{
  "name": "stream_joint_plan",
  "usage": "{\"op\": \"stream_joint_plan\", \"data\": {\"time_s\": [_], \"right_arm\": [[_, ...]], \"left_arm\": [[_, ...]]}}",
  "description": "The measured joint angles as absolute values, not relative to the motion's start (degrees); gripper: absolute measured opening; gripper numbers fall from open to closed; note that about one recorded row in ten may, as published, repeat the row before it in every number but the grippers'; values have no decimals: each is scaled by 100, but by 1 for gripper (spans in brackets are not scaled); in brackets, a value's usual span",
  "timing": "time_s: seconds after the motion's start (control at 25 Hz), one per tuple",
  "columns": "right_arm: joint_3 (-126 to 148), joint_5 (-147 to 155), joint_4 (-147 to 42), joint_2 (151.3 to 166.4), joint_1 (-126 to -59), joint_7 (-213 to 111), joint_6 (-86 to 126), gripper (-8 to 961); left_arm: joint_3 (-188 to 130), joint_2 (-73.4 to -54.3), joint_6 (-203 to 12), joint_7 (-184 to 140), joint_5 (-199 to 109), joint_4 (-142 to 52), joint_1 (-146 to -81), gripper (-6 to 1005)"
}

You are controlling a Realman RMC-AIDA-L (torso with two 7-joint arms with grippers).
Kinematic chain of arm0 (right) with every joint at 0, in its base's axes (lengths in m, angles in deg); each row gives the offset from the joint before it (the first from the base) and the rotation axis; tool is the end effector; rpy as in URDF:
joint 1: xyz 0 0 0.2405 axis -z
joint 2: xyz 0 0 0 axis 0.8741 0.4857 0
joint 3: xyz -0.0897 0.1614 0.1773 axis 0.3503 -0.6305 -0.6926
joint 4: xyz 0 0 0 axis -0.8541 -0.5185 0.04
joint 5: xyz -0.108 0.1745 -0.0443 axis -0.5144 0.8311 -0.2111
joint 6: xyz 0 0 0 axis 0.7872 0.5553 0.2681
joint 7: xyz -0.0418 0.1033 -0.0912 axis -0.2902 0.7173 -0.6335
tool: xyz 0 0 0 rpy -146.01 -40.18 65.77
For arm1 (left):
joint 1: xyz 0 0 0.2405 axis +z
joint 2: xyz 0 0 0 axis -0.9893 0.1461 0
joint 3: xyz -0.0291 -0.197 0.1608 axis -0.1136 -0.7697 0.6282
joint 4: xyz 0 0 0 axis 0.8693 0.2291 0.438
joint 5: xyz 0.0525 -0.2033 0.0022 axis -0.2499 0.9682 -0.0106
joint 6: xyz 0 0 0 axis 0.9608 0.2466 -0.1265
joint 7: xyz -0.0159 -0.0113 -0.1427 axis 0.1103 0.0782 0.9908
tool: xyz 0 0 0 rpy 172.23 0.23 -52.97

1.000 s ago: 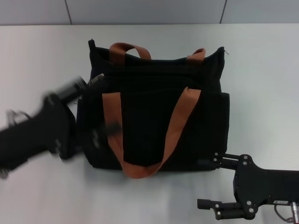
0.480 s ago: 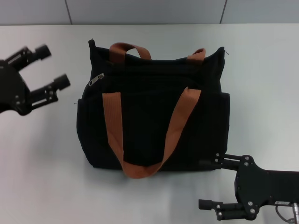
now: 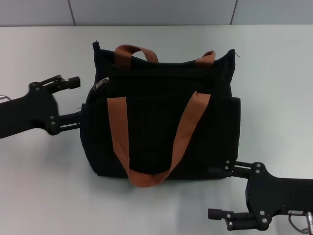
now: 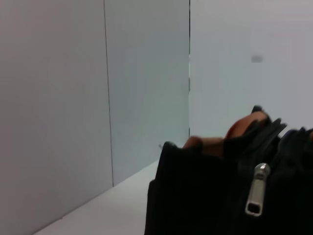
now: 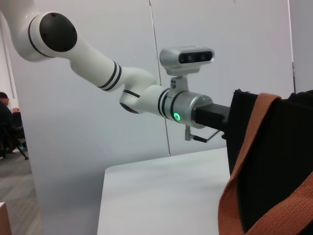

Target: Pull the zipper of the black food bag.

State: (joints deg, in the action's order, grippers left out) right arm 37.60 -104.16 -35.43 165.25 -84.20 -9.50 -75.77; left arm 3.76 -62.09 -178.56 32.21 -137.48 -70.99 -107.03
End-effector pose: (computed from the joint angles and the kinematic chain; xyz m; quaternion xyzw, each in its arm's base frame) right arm 0.2885 0.2246 -0.0405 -0.9446 0.0712 0.3176 0.0432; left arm -0.3028 0.3094 0.0280 -0.9298 -0.1053 -0.2722 0.2243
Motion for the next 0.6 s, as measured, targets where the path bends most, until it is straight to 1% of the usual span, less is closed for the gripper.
{"op": "stream_joint_plan", "data": {"time_s": [0.08,0.12,0.16,0.28,0.4,0.6], "right_arm": [[3755,-10416,-3542,16525,-8429,-922,-7578,782],[3755,-10416,-3542,16525,-8429,-922,-7578,782],[3755,-10416,-3541,16526,-8435,-919,-7579,782],[3754,-10415,-3526,16534,-8441,-915,-7578,782],[3754,-10409,-3519,16534,-8458,-914,-7578,782],[3754,-10403,-3531,16534,-8489,-913,-7578,782]], "left_arm": [[375,-6276,-17728,3197,-13802,-7099,-10767,834],[375,-6276,-17728,3197,-13802,-7099,-10767,834],[346,-6346,-17548,3132,-13816,-7106,-10802,834],[277,-6377,-17468,3015,-13787,-7108,-10805,834],[-14,-6451,-17522,2494,-13751,-7106,-10764,834],[-98,-6476,-17625,2303,-13680,-7069,-10744,784]]}}
